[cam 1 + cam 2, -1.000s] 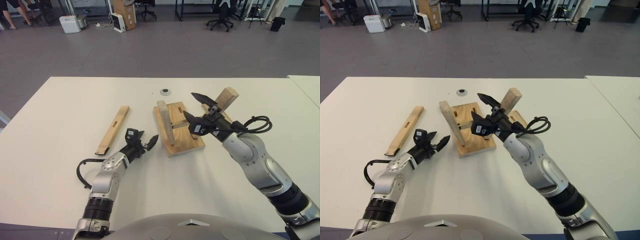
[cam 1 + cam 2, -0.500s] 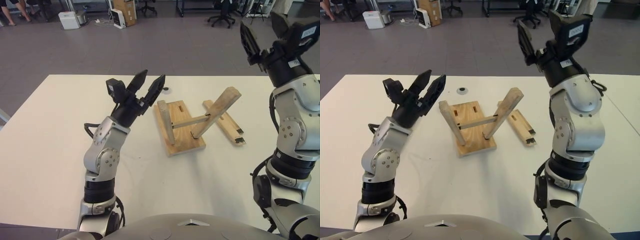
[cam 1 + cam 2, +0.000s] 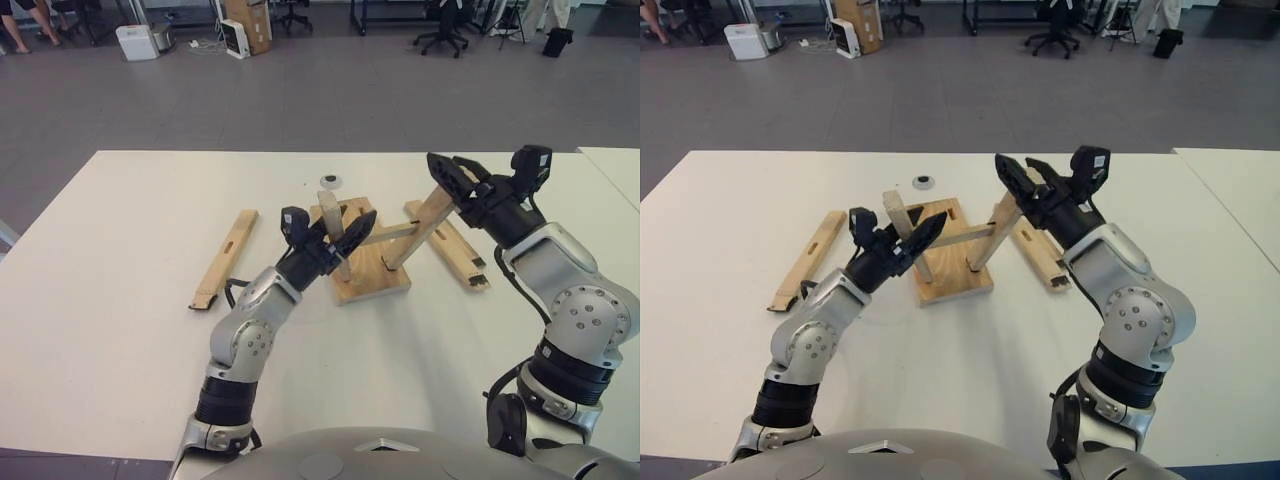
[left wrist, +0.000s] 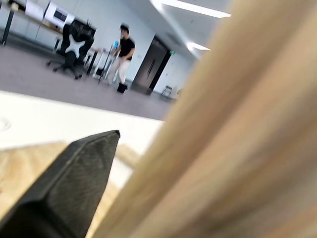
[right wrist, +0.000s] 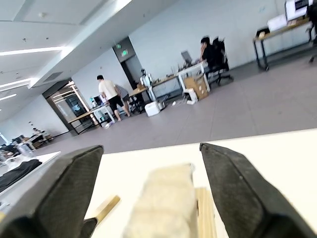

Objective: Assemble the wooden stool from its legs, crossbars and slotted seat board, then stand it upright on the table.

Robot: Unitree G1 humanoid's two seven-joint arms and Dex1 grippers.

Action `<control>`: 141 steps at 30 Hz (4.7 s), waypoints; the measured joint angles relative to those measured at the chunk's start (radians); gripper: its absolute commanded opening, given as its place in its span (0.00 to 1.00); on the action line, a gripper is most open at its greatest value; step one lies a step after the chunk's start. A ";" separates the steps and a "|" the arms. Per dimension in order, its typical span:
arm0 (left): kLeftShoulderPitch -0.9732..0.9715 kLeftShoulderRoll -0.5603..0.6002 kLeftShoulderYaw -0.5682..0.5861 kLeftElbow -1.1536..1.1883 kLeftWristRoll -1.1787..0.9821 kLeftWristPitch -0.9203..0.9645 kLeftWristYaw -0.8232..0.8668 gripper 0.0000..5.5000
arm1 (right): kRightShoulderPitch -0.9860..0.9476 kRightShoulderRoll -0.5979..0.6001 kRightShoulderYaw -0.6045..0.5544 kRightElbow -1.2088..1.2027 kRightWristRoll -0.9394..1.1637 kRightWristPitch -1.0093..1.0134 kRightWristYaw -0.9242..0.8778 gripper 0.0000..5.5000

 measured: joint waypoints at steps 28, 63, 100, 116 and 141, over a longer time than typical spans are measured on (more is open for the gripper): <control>-0.106 0.000 -0.123 0.079 0.204 0.036 -0.071 0.74 | 0.088 -0.039 0.125 -0.007 -0.003 -0.113 -0.118 0.67; -0.179 0.157 -0.088 -0.322 0.133 0.016 0.120 0.74 | 0.001 -0.227 0.236 0.056 -0.007 -0.378 0.096 0.67; -0.519 0.265 0.006 0.872 0.536 -0.552 -0.201 0.74 | 0.055 -0.575 0.299 0.212 -0.443 -0.494 0.283 0.67; -0.689 0.266 -0.087 1.453 0.855 -0.702 0.032 0.74 | 0.466 -0.541 0.221 0.261 -0.288 -0.359 0.487 0.67; 0.067 0.614 -0.231 0.171 0.430 -0.548 -0.747 0.74 | 0.185 -0.397 0.521 0.644 -0.774 -0.759 0.415 0.67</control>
